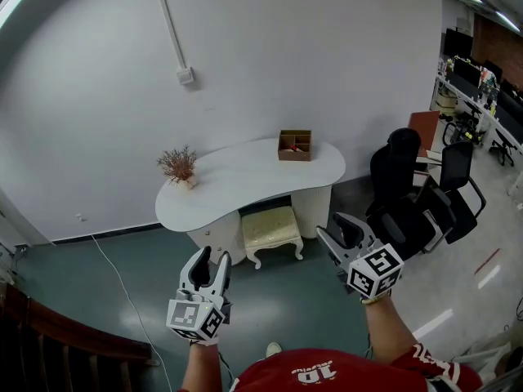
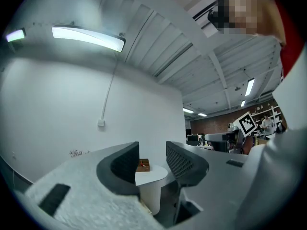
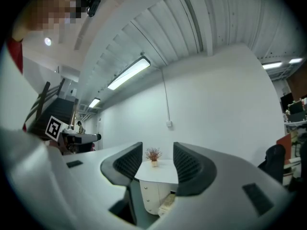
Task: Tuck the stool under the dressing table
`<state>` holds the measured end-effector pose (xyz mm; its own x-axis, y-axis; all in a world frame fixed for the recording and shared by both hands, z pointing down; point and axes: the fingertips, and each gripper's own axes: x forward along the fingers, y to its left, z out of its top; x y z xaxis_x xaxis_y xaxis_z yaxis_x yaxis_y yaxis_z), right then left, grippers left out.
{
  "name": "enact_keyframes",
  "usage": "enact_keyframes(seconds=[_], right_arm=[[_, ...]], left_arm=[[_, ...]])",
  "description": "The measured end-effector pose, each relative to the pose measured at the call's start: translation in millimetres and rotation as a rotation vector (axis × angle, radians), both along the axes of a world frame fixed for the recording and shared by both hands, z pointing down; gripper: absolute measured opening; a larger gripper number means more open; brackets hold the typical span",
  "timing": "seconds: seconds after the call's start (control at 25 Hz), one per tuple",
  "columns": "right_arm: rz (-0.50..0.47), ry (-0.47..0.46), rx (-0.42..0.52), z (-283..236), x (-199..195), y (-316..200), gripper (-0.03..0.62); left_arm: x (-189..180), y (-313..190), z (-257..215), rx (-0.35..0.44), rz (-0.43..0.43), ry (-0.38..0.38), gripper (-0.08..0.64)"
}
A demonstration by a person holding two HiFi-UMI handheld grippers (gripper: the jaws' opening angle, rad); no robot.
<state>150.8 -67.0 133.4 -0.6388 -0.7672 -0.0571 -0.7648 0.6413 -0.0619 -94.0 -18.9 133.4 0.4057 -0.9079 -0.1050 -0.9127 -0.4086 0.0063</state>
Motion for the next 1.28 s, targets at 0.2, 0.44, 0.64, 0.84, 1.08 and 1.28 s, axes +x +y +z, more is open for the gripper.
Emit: enact_keyframes(seconds=[0.2, 0.44, 0.64, 0.84, 1.08, 1.28], right_arm=[[0.042, 0.054, 0.024, -8, -10, -4, 0.154], [0.09, 0.015, 0.03, -14, -14, -10, 0.067], [0.084, 0.003, 0.036, -21, -25, -14, 0.041], [0.065, -0.024, 0.043, -27, -36, -14, 0.021], [0.061, -0.042, 0.048, -31, -43, -15, 0.003], [0.09, -0.005, 0.066, -29, -43, -12, 0.002]], left_arm=[[-12, -14, -8, 0.022, 0.009, 0.017, 0.125], [-30, -23, -14, 0.048, -0.005, 0.018, 0.049], [-42, -29, -13, 0.046, -0.003, 0.019, 0.004], [-48, -33, -9, 0.024, 0.016, 0.049, -0.003], [-55, -37, -9, 0.015, 0.017, 0.054, -0.003], [-55, -35, -8, 0.022, 0.031, 0.061, -0.003]])
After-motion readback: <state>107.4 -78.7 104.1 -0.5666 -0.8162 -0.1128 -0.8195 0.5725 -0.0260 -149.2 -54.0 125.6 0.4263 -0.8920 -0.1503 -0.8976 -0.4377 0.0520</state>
